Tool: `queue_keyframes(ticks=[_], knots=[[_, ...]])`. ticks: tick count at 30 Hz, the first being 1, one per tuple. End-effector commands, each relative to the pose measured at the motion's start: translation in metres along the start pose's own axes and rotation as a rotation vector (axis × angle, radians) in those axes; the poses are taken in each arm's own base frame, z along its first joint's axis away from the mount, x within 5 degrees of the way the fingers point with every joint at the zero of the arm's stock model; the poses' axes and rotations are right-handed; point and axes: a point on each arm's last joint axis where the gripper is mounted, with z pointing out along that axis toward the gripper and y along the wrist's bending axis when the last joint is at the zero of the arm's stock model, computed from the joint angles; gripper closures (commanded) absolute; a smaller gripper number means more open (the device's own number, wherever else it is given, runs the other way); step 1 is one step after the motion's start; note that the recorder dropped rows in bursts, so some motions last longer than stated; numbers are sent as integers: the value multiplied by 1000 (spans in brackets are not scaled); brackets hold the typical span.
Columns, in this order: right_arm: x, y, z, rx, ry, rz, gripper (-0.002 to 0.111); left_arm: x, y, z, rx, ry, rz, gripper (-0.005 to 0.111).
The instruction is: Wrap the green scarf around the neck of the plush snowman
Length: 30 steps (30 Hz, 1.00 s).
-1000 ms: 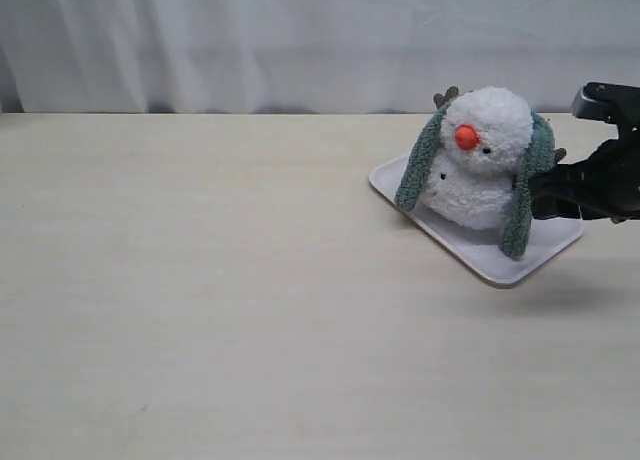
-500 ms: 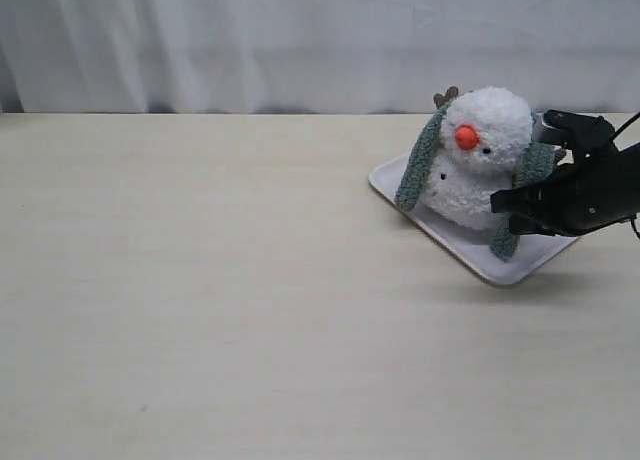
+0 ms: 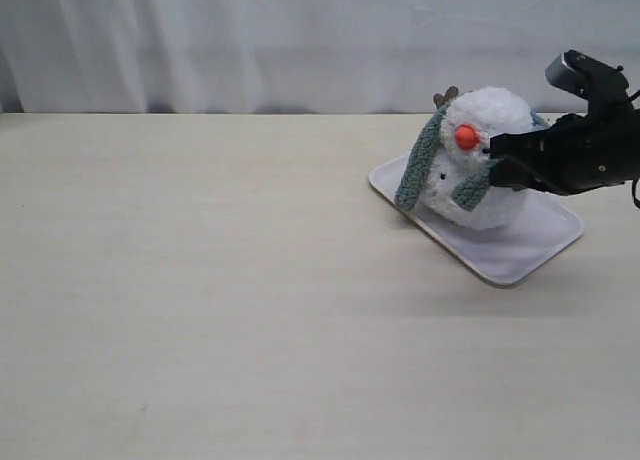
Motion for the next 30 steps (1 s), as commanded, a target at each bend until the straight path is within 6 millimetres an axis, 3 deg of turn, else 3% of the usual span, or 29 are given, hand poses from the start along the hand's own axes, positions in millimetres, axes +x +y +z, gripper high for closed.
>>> queue_keyframes(ticks=[1,14,23,26,30], knots=[[0,5,-4,-28,1,-13,104,0,0,0,-2,-10,-4,107],[31,-20,44,-48,179,78,104,0,0,0,-2,-10,-4,107],[32,-20,52,-105,162,21,104,-1,0,0,-2,-13,-4,107],[31,-18,52,-124,147,11,95,-1,0,0,-2,-13,-4,107],[30,-19,52,-114,141,1,67,-1,0,0,-2,-13,-4,107]])
